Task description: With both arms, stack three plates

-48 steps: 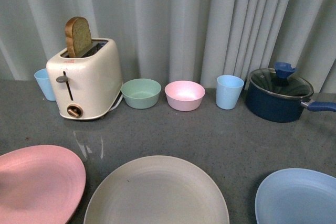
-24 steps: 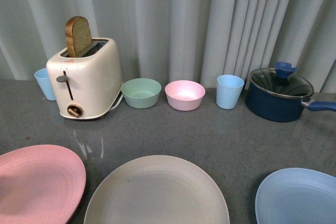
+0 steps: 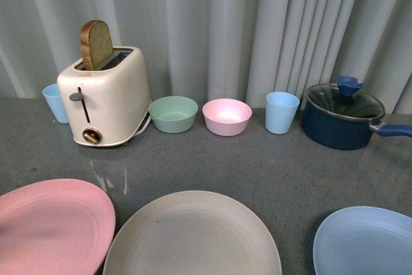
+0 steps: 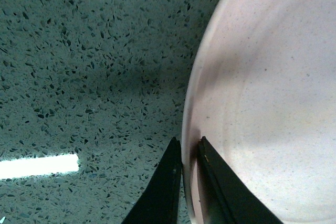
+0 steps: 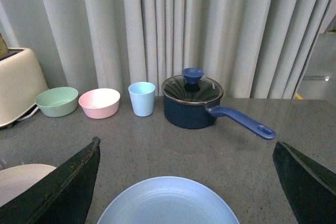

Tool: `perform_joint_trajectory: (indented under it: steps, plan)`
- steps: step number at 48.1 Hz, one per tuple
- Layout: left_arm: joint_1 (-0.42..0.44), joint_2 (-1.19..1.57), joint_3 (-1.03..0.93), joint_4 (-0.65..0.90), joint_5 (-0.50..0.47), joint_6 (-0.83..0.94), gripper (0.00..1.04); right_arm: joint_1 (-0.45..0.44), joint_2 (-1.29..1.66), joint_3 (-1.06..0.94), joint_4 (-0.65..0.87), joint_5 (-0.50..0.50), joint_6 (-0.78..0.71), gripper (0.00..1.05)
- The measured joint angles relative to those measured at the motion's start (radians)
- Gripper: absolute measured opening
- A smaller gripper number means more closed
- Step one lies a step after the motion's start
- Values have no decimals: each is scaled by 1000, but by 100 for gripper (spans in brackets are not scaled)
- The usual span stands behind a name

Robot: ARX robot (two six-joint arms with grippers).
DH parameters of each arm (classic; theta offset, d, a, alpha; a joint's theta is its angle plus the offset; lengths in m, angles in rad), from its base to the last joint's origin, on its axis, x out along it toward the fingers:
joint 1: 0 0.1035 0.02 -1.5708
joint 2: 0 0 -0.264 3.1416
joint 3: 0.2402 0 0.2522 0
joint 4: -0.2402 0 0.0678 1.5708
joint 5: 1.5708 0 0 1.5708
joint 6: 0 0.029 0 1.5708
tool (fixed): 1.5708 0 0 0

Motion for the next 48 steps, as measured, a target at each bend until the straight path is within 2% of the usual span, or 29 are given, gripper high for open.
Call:
perform_joint_trajectory:
  steps: [9, 15, 23, 28, 33, 38, 44, 48]
  plan:
    - [49, -18, 101, -96, 75, -14, 4, 0, 0, 0, 0, 0, 0, 97]
    - [118, -24, 243, -199, 98, -26, 4, 0, 0, 0, 0, 0, 0, 97]
    - [205, -72, 435, -354, 223, -56, 4, 0, 0, 0, 0, 0, 0, 97]
    - [214, -148, 460, -423, 284, -53, 4, 0, 0, 0, 0, 0, 0, 97]
    - [178, -228, 393, -436, 303, -34, 4, 0, 0, 0, 0, 0, 0, 97]
    - [99, -311, 270, -423, 305, -27, 4, 0, 0, 0, 0, 0, 0, 97]
    - [-27, -386, 119, -365, 282, -52, 4, 0, 0, 0, 0, 0, 0, 97]
    - [-162, -425, 11, -293, 239, -108, 4, 0, 0, 0, 0, 0, 0, 97]
